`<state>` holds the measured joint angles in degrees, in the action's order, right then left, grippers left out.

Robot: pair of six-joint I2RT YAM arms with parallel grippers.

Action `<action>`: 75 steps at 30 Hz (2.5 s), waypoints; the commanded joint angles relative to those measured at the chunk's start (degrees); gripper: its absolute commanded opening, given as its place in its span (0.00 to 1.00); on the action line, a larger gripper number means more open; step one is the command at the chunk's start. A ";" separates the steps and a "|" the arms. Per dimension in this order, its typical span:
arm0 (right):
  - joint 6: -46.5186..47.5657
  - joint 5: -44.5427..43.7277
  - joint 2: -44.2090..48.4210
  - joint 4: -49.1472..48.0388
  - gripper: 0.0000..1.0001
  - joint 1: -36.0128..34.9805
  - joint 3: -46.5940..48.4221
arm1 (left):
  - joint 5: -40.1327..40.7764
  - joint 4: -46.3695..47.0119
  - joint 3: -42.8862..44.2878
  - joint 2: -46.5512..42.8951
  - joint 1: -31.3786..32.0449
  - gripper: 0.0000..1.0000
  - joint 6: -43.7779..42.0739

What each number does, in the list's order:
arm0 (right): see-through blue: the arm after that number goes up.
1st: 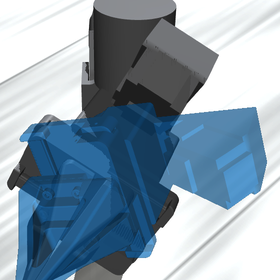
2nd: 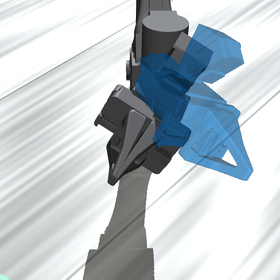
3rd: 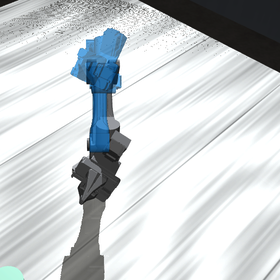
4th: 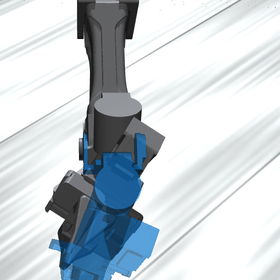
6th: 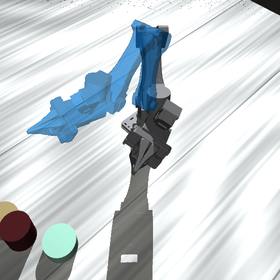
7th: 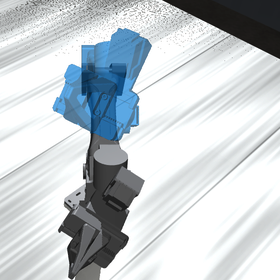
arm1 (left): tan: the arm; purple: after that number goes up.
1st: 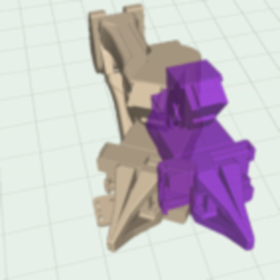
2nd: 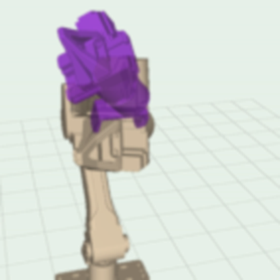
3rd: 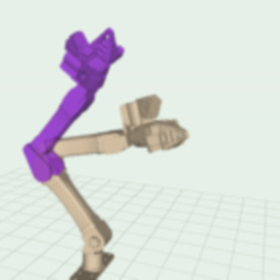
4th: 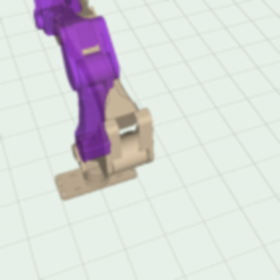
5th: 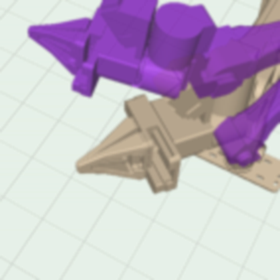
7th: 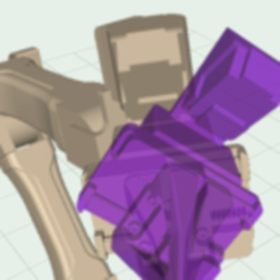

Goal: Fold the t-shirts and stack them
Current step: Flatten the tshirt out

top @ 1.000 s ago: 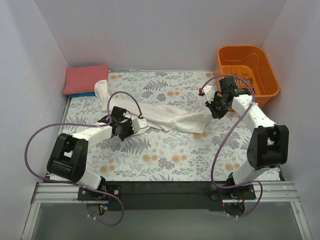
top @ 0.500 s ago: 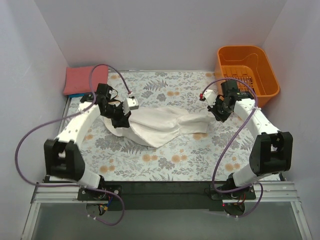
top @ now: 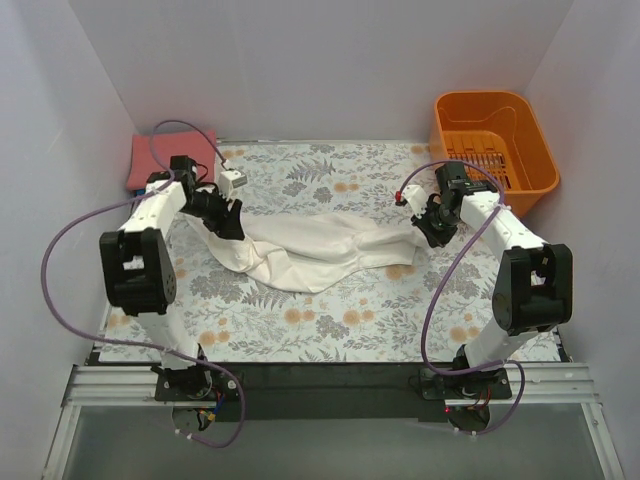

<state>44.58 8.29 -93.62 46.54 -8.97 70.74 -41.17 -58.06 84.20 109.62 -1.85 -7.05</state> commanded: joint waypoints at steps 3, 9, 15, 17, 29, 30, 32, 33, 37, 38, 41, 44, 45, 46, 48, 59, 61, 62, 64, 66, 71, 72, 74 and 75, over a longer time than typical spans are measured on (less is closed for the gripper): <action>-0.02 0.76 1.51 0.21 0.01 0.10 -0.25 | -1.38 15.93 -12.47 -19.69 1.05 0.53 4.93; -0.10 0.14 1.43 0.13 0.01 0.10 -0.78 | 23.82 27.72 -22.32 -24.46 17.30 0.46 6.60; -0.54 0.23 0.64 0.21 0.01 0.10 -0.16 | 40.26 30.11 -21.80 -19.80 24.52 0.45 8.55; -0.72 0.41 0.29 0.30 0.01 0.18 -0.08 | 43.18 31.52 -22.59 -19.01 25.40 0.46 7.41; -0.54 -0.65 -0.42 0.30 0.01 0.27 0.28 | 42.93 30.82 -25.05 -20.32 25.75 0.44 5.64; -0.63 -0.74 -0.42 0.30 0.01 0.27 0.19 | 42.58 29.60 -25.23 -20.76 25.75 0.44 5.38; -0.54 -0.74 -0.33 0.30 0.01 0.36 0.01 | 41.70 28.62 -25.66 -21.81 25.84 0.43 5.38; -0.54 -0.74 -0.33 0.21 0.01 0.36 -0.08 | 41.43 27.58 -25.76 -22.08 26.28 0.43 5.38; -0.63 -0.74 -0.51 0.30 0.01 0.27 -0.34 | 41.52 26.69 -26.81 -21.91 28.12 0.43 5.38; -0.63 -0.74 -0.68 0.30 0.01 0.27 -0.34 | 41.52 26.60 -26.90 -21.73 28.39 0.43 5.47; -0.89 -0.74 -1.12 0.21 0.01 0.36 -0.08 | 41.69 26.86 -26.73 -19.98 29.09 0.43 6.34; -0.98 -0.82 -1.38 0.21 0.01 0.27 0.54 | 42.83 28.61 -26.64 -17.96 29.36 0.43 6.61; -1.07 -0.82 -1.39 0.39 0.01 0.27 0.63 | 44.06 30.62 -26.98 -17.34 29.36 0.43 6.61; -1.07 -0.91 -1.47 0.39 0.01 0.36 0.71 | 44.76 31.51 -26.99 -16.99 29.27 0.43 6.44; -1.07 -1.00 -1.47 0.39 0.01 0.36 0.89 | 45.73 33.44 -26.90 -16.29 29.27 0.43 5.30; -0.98 -1.26 -1.30 0.56 0.01 0.45 0.54 | 49.86 36.44 -24.71 -15.75 28.13 0.23 0.29; -0.98 -1.18 -1.21 0.48 0.01 0.45 0.28 | 49.87 35.92 -23.83 -15.93 27.51 0.20 -0.59; -0.98 -1.18 -1.21 0.48 0.01 0.45 0.10 | 49.61 35.48 -22.69 -15.93 26.90 0.15 -0.68; -0.98 -1.09 -1.21 0.39 0.01 0.45 0.10 | 49.26 34.86 -21.81 -15.84 26.20 0.07 -1.03; -0.98 -1.09 -1.21 0.48 0.01 0.53 0.19 | 49.08 34.42 -21.02 -15.67 25.49 0.00 -1.65; -1.07 -0.65 -1.30 0.56 0.01 0.45 0.71 | 45.92 30.92 -17.15 -15.76 23.12 0.00 -0.69; -1.25 -0.47 -1.38 0.65 0.01 0.53 1.15 | 45.13 30.12 -16.36 -15.67 22.07 0.00 -0.16; -2.12 0.66 -1.47 0.74 0.01 0.45 1.77 | 43.46 28.45 -14.25 -15.76 20.05 0.00 0.71; -2.39 1.45 -1.56 1.18 0.01 0.45 2.47 | 43.28 28.01 -13.63 -15.58 19.26 0.00 1.07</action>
<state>43.46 7.62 -95.04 46.63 -8.71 70.39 4.64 -27.64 66.96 95.92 19.97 -7.09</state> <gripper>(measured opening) 0.021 0.029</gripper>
